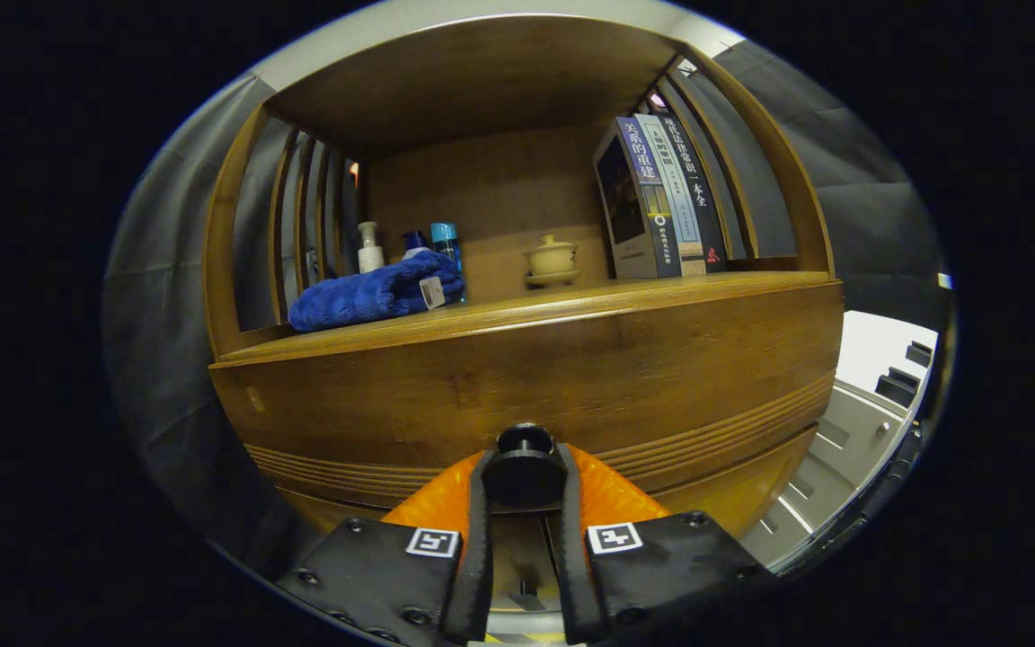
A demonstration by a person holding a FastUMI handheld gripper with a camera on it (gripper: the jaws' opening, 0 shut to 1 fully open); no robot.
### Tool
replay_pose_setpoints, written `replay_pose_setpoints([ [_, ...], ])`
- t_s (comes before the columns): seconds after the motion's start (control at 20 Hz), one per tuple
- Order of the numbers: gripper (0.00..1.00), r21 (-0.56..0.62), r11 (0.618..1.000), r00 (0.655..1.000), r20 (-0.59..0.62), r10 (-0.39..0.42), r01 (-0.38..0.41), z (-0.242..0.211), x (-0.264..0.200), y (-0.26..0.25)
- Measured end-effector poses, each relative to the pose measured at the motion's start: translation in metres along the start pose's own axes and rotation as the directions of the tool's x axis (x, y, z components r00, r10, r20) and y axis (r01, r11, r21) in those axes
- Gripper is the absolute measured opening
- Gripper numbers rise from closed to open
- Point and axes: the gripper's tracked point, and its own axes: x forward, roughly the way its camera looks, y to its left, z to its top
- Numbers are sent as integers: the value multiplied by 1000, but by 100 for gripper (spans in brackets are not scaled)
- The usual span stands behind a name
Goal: Pull open the drawer, take out the items inside it, and place them on the countertop above the cabinet.
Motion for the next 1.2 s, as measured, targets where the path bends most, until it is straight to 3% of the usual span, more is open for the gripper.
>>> replay_pose_setpoints([
  [0.15,32,-11,1000,1000,-15,2,-2,-1,1,0],
  [1.2,32,-86,995,998,-43,42,-46,-25,-134,3],
])
